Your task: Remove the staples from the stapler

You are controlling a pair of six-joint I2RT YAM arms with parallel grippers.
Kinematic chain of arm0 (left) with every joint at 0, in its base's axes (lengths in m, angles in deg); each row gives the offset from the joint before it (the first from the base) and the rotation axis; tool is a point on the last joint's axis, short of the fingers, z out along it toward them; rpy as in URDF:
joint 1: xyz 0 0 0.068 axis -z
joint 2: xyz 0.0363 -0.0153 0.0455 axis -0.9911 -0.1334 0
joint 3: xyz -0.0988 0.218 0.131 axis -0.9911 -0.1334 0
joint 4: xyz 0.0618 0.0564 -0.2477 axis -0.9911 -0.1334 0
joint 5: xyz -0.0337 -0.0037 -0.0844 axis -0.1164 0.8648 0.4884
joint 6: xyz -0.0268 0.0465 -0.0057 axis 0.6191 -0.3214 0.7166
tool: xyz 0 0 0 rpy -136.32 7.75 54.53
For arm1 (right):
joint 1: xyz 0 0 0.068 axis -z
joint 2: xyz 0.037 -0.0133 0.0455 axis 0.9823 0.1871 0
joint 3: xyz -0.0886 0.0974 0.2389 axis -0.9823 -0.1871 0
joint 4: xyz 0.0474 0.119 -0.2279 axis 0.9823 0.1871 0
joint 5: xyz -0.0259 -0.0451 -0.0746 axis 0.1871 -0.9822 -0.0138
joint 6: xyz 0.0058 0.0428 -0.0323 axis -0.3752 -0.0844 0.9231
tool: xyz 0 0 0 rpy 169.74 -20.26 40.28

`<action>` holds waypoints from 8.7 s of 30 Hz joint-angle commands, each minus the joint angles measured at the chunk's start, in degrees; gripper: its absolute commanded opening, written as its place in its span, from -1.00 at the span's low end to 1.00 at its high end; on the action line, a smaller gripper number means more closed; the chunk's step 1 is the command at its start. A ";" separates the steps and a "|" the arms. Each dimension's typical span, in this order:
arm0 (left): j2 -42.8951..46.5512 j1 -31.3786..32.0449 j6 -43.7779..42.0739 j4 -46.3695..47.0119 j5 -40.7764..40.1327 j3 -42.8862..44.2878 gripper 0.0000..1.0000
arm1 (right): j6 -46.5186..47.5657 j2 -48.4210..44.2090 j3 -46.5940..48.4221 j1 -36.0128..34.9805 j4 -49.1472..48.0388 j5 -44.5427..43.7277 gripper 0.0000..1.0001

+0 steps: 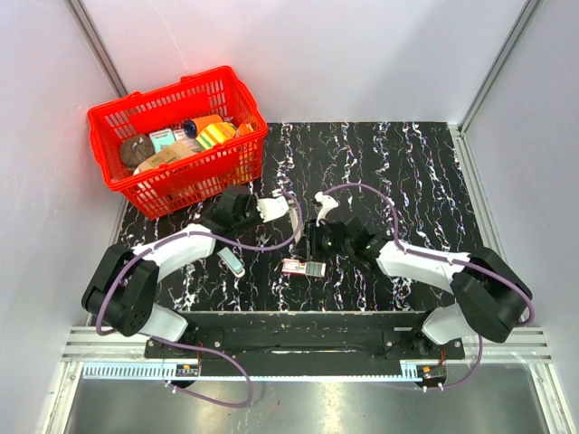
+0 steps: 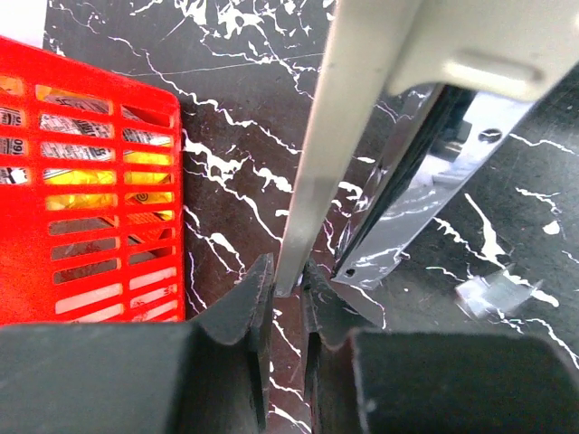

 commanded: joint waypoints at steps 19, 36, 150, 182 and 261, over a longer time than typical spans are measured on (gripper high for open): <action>7.22 1.29 21.36 -28.13 28.80 14.29 -0.41 | -1.02 -2.77 13.44 4.83 6.06 -14.79 -1.00; 11.16 -0.03 19.35 -49.60 14.25 25.30 0.39 | 14.89 12.77 28.03 8.97 19.07 -21.55 -1.00; -22.92 11.13 -56.41 -46.34 22.05 19.75 -0.35 | -2.42 -9.97 -19.41 10.38 -29.17 -14.00 0.12; -24.16 12.10 -30.50 -52.14 25.55 34.42 -0.80 | -1.55 -11.02 -16.87 10.38 -24.61 -12.16 -0.03; 7.66 -6.19 99.77 29.85 62.83 20.99 -0.84 | -19.12 -14.80 7.04 10.38 -37.43 23.00 -0.23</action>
